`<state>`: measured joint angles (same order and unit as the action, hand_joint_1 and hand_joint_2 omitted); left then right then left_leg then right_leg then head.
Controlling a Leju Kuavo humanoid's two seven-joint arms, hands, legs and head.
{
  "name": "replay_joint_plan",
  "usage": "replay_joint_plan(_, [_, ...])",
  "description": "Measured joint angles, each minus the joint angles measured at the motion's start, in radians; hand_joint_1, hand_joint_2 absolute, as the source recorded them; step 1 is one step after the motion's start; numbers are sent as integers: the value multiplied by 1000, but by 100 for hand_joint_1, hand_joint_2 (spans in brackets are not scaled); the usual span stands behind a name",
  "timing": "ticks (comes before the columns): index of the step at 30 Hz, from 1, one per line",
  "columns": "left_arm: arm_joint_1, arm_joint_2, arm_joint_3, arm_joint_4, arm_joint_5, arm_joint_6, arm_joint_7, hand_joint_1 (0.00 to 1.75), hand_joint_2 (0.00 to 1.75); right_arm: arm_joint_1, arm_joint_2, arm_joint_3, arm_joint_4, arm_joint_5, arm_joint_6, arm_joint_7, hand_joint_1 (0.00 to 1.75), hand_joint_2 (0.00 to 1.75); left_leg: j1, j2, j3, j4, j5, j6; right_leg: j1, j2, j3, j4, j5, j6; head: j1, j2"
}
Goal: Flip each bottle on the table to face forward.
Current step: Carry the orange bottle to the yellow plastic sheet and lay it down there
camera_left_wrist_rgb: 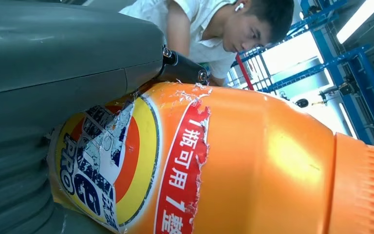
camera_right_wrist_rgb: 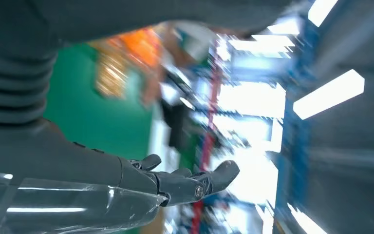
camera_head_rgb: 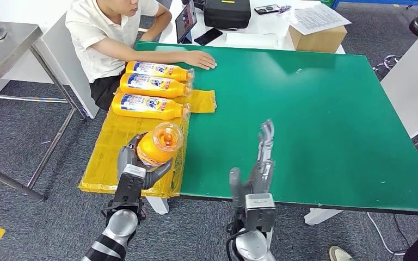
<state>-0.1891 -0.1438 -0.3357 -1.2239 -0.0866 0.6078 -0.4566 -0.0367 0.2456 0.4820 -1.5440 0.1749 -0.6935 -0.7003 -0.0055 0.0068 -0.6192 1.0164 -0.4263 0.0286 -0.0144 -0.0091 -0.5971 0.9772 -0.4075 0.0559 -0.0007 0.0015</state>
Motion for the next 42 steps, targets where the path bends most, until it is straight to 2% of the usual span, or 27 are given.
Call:
replay_joint_plan(3, [-21, 3, 7, 18, -18, 4, 11, 175, 175, 18, 24, -47, -85, 18, -1, 0, 0, 0, 0, 0, 0, 0, 0, 0, 0, 0, 0, 0, 0, 0, 0, 0])
replay_joint_plan(5, [-34, 5, 10, 31, -73, 21, 34, 175, 175, 28, 42, -75, -130, 23, -1, 0, 0, 87, 0, 0, 0, 0, 0, 0, 0, 0, 0, 0, 0, 0, 0, 0])
replay_joint_plan(7, [-60, 11, 11, 58, -199, 40, 90, 175, 175, 33, 59, -106, -173, 15, -1, 0, 0, 175, 0, 0, 0, 0, 0, 0, 0, 0, 0, 0, 0, 0, 0, 0])
replay_joint_plan(9, [-105, 26, 9, 110, -369, 20, 174, 175, 175, 34, 66, -123, -207, -2, -1, 0, 0, 175, 0, 0, 0, 0, 0, 0, 0, 0, 0, 0, 0, 0, 0, 0])
replay_joint_plan(11, [-166, 43, 7, 191, -527, -57, 254, 175, 175, 33, 67, -124, -234, -12, -1, 0, 0, 175, 0, 0, 0, 0, 1, 0, 0, 0, 0, 0, 0, 0, 0, 0])
replay_joint_plan(13, [-227, 53, 4, 283, -620, -156, 297, 175, 175, 32, 67, -116, -254, -14, -1, 0, 0, 175, 0, 0, 0, 0, 2, 0, 0, 0, 0, 1, 1, 0, 0, 0])
replay_joint_plan(15, [-275, 56, 1, 358, -648, -227, 311, 175, 175, 30, 67, -104, -265, -15, -1, 0, 0, 175, 0, 0, 0, 0, 2, 0, 0, 0, 0, 1, 1, 0, 0, 0])
replay_joint_plan(21, [-372, 58, -16, 503, -685, -330, 339, 175, 175, 23, 59, -73, -276, -45, -1, 0, 0, 175, 0, 0, 0, 0, 2, -1, 0, 0, 0, 1, 1, 0, 0, 0])
replay_joint_plan(22, [-386, 58, -20, 524, -689, -353, 344, 149, 175, 22, 55, -65, -276, -58, -1, 0, 0, 175, 0, 0, 0, 0, 2, -1, 0, 0, 0, 1, 1, 0, 0, 0])
replay_joint_plan(23, [-399, 58, -22, 543, -689, -370, 346, 134, 175, 21, 52, -57, -275, -71, -1, 0, 0, 175, 0, 0, 0, 0, 2, -1, 0, 0, 0, 1, 1, 0, 0, 0])
replay_joint_plan(25, [-422, 56, -23, 575, -675, -397, 346, 87, 175, 19, 45, -42, -271, -93, 1, 0, 0, 175, 0, 0, 0, 0, 2, -1, 0, 0, 0, 1, 1, 0, 0, 0])
replay_joint_plan(26, [-433, 55, -21, 589, -661, -411, 341, 73, 175, 17, 41, -34, -267, -102, 4, 0, 0, 175, 0, 0, 0, 0, 2, -1, 0, 0, 0, 1, 0, 0, 0, 0])
replay_joint_plan(27, [-443, 54, -18, 602, -642, -427, 333, 46, 175, 16, 37, -26, -262, -110, 9, 0, 0, 175, 0, 0, 0, 0, 2, -1, 0, 0, 1, 1, 0, 0, 0, 0])
replay_joint_plan(29, [-458, 51, -8, 624, -604, -459, 312, 6, 175, 13, 30, -11, -248, -122, 23, 0, 0, 175, 0, -1, 0, 0, 2, -1, 0, 0, 1, 1, 0, 0, 0, 0])
replay_joint_plan(35, [-464, 39, 12, 666, -543, -555, 262, 0, 175, 12, 18, -1, -204, -141, 59, 1, 0, 175, 0, -1, 1, 0, 2, -1, 0, 0, 1, 2, 1, 0, 0, 0])
replay_joint_plan(42, [-469, 30, 5, 682, -564, -592, 258, 0, 175, 11, 15, -3, -164, -146, 83, 1, 0, 175, 0, -2, 1, 0, 2, -1, 0, -1, 1, 2, 0, 0, 0, 0])
